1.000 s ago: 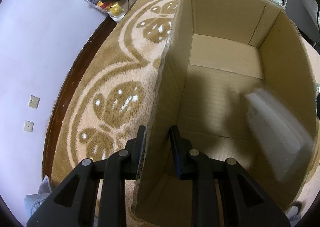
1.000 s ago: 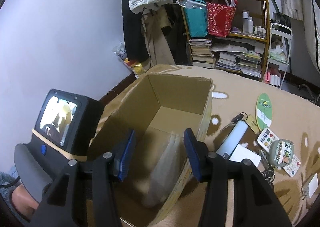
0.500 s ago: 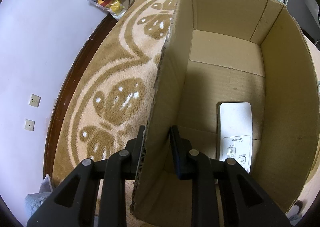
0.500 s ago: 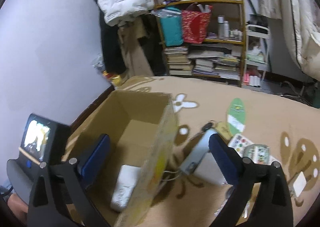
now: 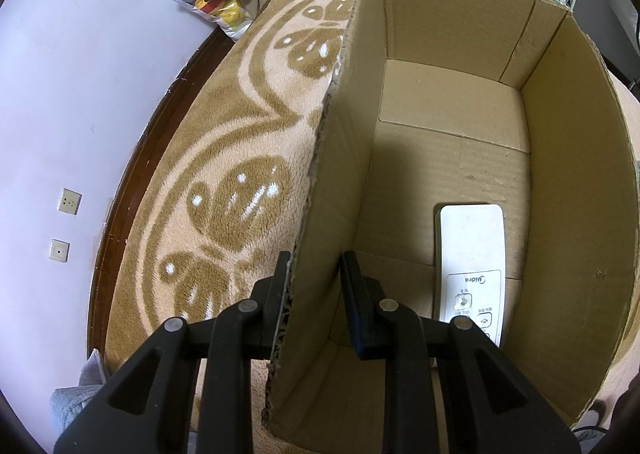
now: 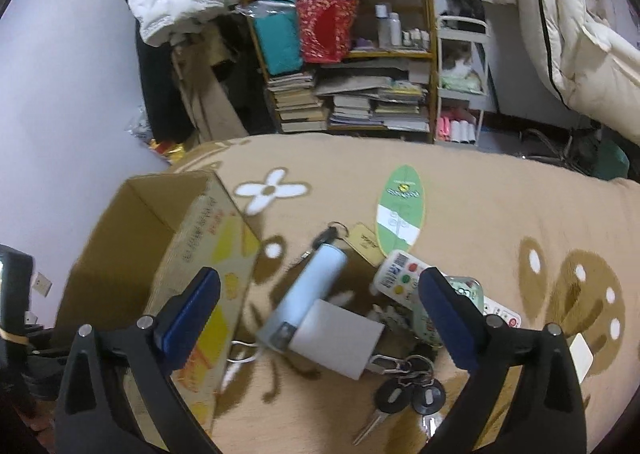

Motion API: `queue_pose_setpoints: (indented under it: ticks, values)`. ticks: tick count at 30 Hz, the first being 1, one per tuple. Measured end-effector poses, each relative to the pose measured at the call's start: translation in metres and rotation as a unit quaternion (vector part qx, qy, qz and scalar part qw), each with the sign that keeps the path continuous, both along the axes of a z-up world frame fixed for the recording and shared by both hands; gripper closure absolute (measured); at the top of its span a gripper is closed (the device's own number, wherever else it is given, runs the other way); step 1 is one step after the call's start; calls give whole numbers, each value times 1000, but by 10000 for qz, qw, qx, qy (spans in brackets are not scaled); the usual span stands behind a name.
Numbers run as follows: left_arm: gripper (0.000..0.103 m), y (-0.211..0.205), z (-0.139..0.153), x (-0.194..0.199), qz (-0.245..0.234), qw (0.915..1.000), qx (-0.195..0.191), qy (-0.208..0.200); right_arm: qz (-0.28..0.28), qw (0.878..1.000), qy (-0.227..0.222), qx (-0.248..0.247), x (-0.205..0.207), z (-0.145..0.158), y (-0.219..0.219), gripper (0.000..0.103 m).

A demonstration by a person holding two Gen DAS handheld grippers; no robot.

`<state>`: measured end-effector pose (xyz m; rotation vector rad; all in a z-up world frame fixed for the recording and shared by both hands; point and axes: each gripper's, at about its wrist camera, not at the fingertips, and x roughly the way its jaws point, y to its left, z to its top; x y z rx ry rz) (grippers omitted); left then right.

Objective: Organize rigid objects
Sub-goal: 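Move the right tool to the white charger cube and grasp it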

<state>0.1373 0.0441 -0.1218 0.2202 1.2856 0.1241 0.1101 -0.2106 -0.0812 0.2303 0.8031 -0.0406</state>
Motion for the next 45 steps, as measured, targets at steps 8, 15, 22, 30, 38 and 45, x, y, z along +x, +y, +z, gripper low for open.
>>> queue_pose_setpoints:
  ticks: [8, 15, 22, 30, 38, 45]
  values:
    - [80, 1, -1, 0, 7, 10000, -16, 5, 14, 9995, 295, 61, 8, -25, 1, 11]
    - [80, 2, -1, 0, 5, 10000, 2, 9, -29, 9979, 622, 190, 14, -45, -3, 16]
    - [80, 1, -1, 0, -2, 10000, 18, 8, -90, 9956, 893, 273, 17, -63, -4, 17]
    - [80, 1, 0, 2, 30, 10000, -25, 6, -122, 9948, 1003, -96, 15, -74, 6, 17]
    - [80, -1, -1, 1, -2, 10000, 42, -3, -249, 9937, 1090, 106, 11, -78, 2, 17]
    - [79, -2, -2, 1, 0, 10000, 54, -3, -393, 9904, 1317, 164, 11, -79, 2, 19]
